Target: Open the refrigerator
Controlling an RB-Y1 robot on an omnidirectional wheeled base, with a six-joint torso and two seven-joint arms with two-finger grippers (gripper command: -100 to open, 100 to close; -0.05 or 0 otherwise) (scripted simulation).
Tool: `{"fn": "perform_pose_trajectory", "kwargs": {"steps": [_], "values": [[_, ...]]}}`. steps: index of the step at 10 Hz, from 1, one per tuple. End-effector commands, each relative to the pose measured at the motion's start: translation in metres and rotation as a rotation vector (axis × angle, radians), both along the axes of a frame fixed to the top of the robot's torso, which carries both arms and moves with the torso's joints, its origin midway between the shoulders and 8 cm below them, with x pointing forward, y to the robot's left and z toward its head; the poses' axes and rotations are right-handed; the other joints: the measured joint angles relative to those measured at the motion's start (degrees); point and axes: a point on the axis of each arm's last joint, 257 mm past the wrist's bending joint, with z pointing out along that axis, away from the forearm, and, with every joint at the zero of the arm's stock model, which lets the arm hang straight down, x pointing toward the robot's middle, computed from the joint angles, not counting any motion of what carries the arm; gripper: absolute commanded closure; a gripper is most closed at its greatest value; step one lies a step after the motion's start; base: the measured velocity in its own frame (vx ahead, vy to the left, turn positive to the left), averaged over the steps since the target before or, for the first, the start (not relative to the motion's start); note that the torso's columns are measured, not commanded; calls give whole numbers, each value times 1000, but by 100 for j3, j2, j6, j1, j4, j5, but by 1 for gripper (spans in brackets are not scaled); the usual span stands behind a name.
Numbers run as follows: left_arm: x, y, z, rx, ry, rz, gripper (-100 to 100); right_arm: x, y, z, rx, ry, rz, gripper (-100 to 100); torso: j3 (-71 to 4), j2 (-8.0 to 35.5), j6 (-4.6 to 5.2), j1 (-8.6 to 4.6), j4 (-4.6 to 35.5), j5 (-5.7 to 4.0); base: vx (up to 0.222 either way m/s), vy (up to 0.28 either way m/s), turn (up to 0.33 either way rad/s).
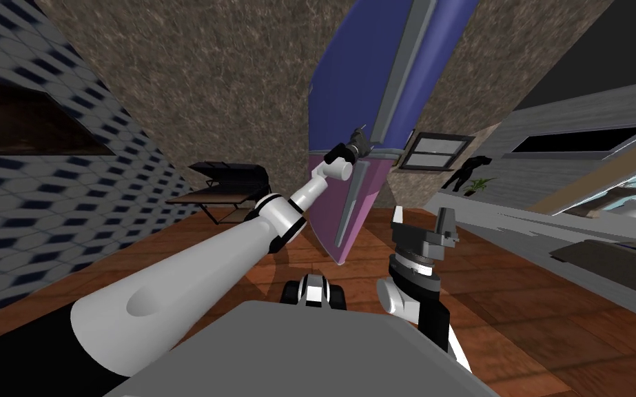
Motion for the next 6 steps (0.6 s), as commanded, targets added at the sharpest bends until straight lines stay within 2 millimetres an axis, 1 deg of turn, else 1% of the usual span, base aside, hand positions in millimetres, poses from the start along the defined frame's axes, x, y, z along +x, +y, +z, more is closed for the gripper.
{"fn": "perform_pose_trajectory", "kwargs": {"steps": [1, 2, 6], "values": [[-2, -1, 8, 4, 4, -8, -100, 0, 0, 0, 0, 0, 0, 0, 13, 23, -14, 32, 22, 20, 21, -37, -12], [-3, -1, 8, 6, 8, -10, 0, 0, 0, 0, 0, 0, 0, 0, 33, 39, -19, 51, -5, 14, 14, -20, -15], [1, -4, -2, 23, 22, -7, 0, 0, 0, 0, 0, 0, 0, 0, 12, 11, -6, -15, -28, -19, 2, -2, -2]]}}
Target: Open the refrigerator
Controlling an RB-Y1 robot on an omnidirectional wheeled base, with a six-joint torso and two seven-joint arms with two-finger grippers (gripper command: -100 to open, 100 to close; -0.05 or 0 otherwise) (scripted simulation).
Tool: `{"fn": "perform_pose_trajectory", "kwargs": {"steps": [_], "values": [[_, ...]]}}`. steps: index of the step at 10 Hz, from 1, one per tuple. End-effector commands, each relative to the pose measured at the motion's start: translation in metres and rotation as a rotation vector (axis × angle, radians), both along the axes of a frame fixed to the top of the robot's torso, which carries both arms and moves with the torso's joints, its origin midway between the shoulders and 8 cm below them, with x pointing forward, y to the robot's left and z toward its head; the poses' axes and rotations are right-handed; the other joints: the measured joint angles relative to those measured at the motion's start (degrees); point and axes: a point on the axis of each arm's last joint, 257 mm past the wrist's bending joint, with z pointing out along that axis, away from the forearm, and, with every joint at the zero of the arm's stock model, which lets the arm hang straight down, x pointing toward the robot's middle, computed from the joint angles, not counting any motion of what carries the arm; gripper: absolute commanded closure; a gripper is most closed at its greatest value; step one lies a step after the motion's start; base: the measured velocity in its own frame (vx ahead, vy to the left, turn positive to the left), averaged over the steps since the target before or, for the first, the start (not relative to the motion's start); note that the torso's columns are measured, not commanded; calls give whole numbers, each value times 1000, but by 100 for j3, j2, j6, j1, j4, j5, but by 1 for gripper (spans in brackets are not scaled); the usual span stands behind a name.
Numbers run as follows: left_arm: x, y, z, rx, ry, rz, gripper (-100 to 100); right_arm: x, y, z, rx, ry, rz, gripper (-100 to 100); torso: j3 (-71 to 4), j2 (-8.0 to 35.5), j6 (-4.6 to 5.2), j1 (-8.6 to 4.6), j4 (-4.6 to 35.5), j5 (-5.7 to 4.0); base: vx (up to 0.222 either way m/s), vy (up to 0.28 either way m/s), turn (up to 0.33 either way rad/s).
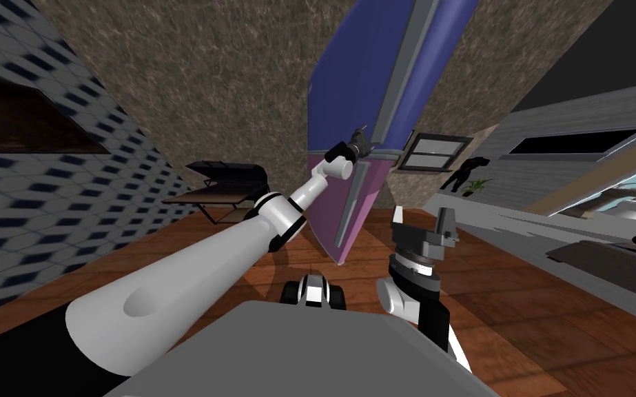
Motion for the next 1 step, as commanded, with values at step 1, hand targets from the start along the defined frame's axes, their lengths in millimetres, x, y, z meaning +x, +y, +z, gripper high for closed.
{"fn": "perform_pose_trajectory", "kwargs": {"steps": [1], "values": [[1, 0, -2, 3, 3, 1, 0, 0, 0, 0, 0, 0, 0, 0, -4, -7, 2, -9, -4, -5, 0, 0, 0]]}}
